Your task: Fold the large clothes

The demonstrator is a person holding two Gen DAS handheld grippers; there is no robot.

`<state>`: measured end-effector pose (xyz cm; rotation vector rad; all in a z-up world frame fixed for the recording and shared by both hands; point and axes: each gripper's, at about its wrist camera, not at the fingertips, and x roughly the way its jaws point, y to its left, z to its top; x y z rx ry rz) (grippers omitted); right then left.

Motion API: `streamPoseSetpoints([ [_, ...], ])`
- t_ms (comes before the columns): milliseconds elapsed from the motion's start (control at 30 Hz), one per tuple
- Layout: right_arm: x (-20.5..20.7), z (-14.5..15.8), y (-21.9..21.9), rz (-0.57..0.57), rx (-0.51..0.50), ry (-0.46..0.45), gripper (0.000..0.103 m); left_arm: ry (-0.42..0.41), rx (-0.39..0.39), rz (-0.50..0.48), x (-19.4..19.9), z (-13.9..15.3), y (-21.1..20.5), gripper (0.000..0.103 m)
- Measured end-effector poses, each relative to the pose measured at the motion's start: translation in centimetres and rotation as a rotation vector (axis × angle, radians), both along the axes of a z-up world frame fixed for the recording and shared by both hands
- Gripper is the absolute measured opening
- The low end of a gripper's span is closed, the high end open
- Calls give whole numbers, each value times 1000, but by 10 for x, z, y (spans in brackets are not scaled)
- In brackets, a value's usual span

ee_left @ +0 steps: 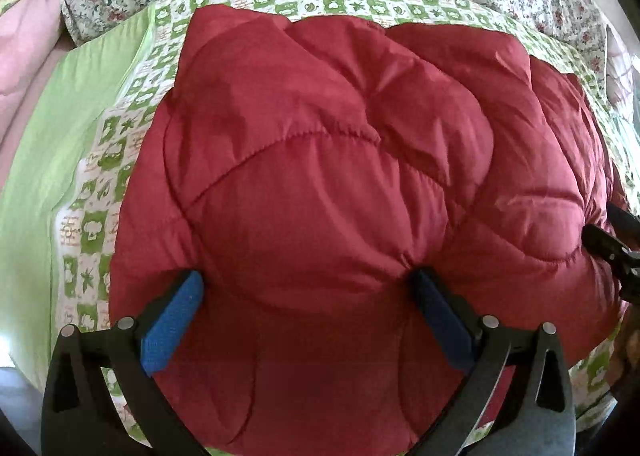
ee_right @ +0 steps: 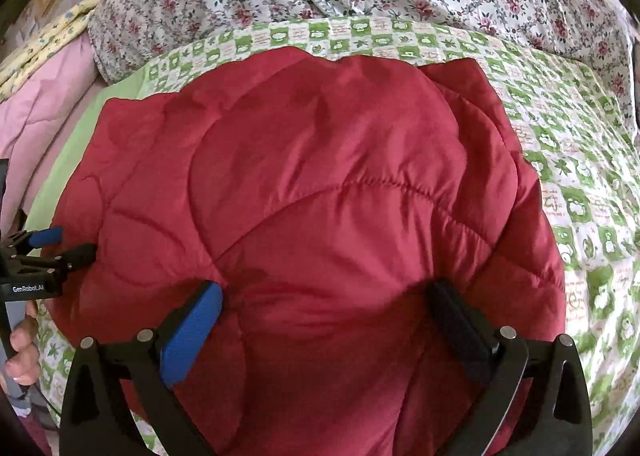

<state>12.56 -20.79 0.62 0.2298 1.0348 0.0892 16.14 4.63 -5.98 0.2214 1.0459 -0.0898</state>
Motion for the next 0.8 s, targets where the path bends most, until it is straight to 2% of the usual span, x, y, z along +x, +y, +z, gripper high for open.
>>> streamPoseSetpoints([
  [200,-2,7,2,-14,6,0,103,-23,0,-2,-7,9,2,103],
  [367,-24,38,1,-19,49,-43,103,-64,18,14,-28,27,4,103],
  [467,-46,58,8,17,60,-77,103,-88,43,8,-45,35,3,103],
  [633,-76,71,25,84,59,-71,103,-102,83,-26,-73,37,0,103],
  [800,-102,81,37,124,56,-74,103,-118,72,-51,-96,48,1,103],
])
